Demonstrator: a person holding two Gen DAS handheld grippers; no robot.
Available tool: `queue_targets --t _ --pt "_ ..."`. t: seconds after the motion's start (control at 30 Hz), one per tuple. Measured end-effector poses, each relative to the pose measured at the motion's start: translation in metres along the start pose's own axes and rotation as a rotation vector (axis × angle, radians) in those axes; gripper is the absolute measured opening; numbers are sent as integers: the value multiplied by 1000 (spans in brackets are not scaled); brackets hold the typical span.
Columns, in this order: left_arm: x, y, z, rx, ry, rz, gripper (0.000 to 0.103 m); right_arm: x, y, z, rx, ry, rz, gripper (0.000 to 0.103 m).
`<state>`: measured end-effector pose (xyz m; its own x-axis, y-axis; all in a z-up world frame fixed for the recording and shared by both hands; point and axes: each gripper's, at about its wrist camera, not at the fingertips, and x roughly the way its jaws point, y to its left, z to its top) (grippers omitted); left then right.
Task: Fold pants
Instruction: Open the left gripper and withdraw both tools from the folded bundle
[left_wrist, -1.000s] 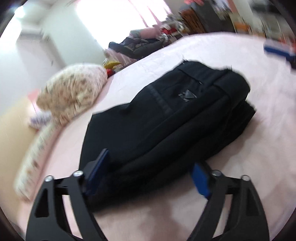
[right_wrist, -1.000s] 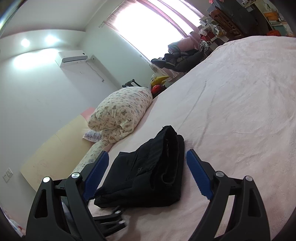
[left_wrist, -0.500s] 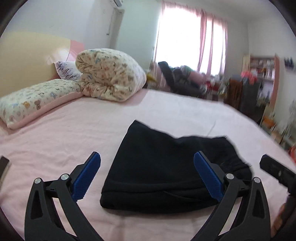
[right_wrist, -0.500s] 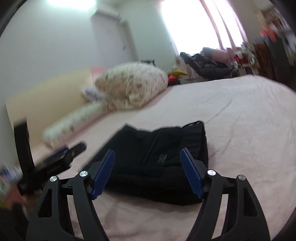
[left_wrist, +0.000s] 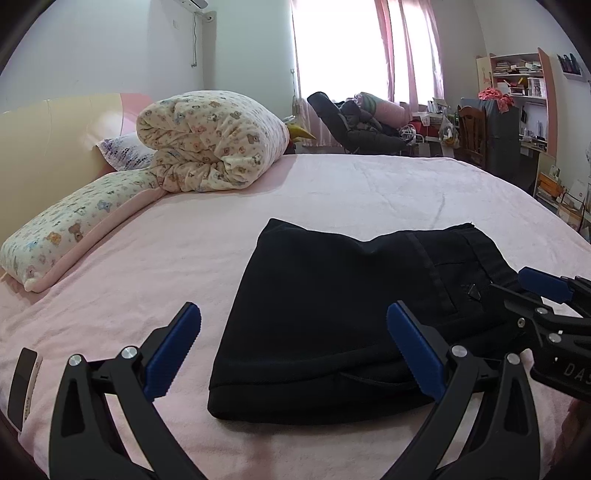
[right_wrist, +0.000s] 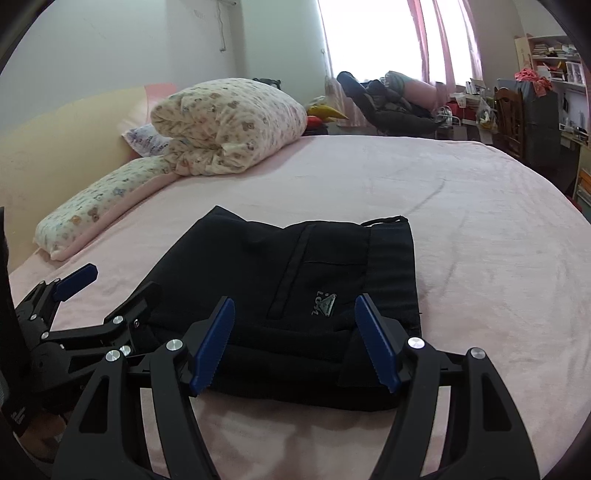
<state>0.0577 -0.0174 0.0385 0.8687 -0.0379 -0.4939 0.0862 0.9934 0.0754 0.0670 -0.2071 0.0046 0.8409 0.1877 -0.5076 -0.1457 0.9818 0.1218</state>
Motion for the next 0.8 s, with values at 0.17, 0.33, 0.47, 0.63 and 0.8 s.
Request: queue_targets --t 0.17,0.33,0.47,0.63,0.8 --pt "9 -2 -3 3 37 -17 101 7 2 0 -5 31 -35 70" --pt "38 -7 -19 11 196 -39 101 36 -4 -17 -2 187 -83 70" --pt "40 -10 -28 27 196 -29 101 37 1 -26 -46 194 -100 70" --pt "29 1 -27 -27 157 -87 101 32 -6 -23 -34 181 -57 70" --pt "3 30 3 -200 -13 -152 101 3 -26 6 5 50 -83 70"
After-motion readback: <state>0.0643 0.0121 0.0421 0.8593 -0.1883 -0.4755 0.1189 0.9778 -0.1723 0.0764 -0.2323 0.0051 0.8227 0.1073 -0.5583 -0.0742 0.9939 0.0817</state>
